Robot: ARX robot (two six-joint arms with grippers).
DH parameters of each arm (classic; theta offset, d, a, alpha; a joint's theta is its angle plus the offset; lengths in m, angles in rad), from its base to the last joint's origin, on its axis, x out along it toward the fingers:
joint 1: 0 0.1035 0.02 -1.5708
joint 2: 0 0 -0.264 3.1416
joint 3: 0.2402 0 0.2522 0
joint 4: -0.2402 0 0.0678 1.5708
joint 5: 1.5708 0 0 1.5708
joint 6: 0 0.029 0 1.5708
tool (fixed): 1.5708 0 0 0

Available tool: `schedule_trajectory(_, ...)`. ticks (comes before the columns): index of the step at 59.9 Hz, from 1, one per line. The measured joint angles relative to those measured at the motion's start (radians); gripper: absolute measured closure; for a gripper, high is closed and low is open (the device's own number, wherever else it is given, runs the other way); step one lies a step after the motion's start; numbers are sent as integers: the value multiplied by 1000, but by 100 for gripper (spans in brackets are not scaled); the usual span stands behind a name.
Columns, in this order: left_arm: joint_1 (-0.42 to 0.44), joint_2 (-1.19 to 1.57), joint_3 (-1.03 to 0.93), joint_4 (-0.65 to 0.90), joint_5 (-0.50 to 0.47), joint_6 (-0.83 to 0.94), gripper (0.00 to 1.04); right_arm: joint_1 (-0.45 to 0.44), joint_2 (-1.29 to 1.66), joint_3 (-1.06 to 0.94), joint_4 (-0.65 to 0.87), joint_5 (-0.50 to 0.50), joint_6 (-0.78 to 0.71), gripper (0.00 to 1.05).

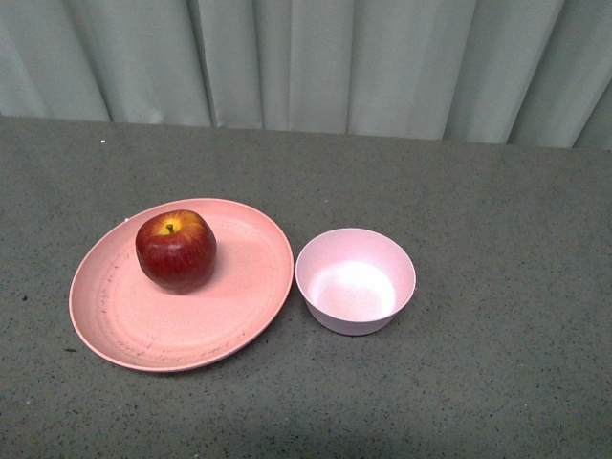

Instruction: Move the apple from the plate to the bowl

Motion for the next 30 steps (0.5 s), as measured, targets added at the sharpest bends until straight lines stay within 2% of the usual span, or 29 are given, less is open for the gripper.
schedule_trajectory(12,0,0,0,0,0,0,7,0,-172,-5,-157,0,0,104)
schedule_trajectory(30,0,0,0,0,0,0,7,0,-337,-5,-314,0,0,104)
